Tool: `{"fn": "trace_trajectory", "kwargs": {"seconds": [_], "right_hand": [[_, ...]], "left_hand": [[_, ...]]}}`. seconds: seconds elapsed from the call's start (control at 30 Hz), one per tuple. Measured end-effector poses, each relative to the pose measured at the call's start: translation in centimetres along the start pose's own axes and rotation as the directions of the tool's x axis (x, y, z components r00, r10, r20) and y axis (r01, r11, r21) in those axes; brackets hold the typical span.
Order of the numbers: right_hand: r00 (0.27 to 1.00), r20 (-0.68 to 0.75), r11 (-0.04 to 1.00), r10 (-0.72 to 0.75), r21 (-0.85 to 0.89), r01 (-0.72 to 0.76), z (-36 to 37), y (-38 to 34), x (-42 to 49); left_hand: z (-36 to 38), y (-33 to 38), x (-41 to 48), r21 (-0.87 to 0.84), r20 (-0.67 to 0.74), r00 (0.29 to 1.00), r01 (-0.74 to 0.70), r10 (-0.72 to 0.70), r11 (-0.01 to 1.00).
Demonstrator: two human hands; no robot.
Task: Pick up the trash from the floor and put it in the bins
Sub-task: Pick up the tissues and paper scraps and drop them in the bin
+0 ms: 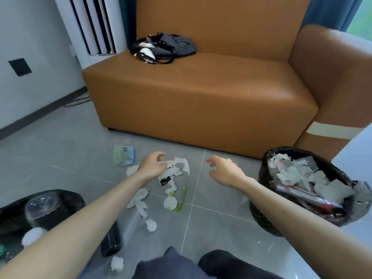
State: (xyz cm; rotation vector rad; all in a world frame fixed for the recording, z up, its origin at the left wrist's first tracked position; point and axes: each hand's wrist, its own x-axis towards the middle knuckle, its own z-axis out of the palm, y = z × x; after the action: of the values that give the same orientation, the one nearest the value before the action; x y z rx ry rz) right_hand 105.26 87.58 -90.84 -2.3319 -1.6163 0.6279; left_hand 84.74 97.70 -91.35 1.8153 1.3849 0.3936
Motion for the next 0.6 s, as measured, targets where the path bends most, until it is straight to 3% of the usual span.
{"fn": "trace_trajectory", "kwargs": {"seconds": [0.1, 0.3, 0.43, 0.6], "right_hand": [[0.995, 0.091, 0.999, -0.035, -0.008, 0.035, 3.5, -0.5, 2.3], [0.955, 0.288, 0.996, -0.076, -0.027, 0.088, 11.0, -0.8, 7.4], [0.927, 0.368, 0.995, -0.076, -0.026, 0.092, 16.0, -0.3, 10.3], [0.901, 0.423, 0.989, -0.094, -0.068, 0.134, 20.7, 0.3, 12.6]], "left_hand": [[0.5, -4.8, 0.4, 0.056, -0.011, 0.996, 0.092, -0.091, 0.994], [3.2, -13.9, 1.7, 0.228, 0.146, 0.936, 0.283, -0.32, 0.932], [5.3, -17.4, 2.6, 0.356, 0.215, 0.89, 0.312, -0.403, 0.881], [8.0, -20.0, 4.1, 0.48, 0.259, 0.877, 0.246, -0.404, 0.842]]}}
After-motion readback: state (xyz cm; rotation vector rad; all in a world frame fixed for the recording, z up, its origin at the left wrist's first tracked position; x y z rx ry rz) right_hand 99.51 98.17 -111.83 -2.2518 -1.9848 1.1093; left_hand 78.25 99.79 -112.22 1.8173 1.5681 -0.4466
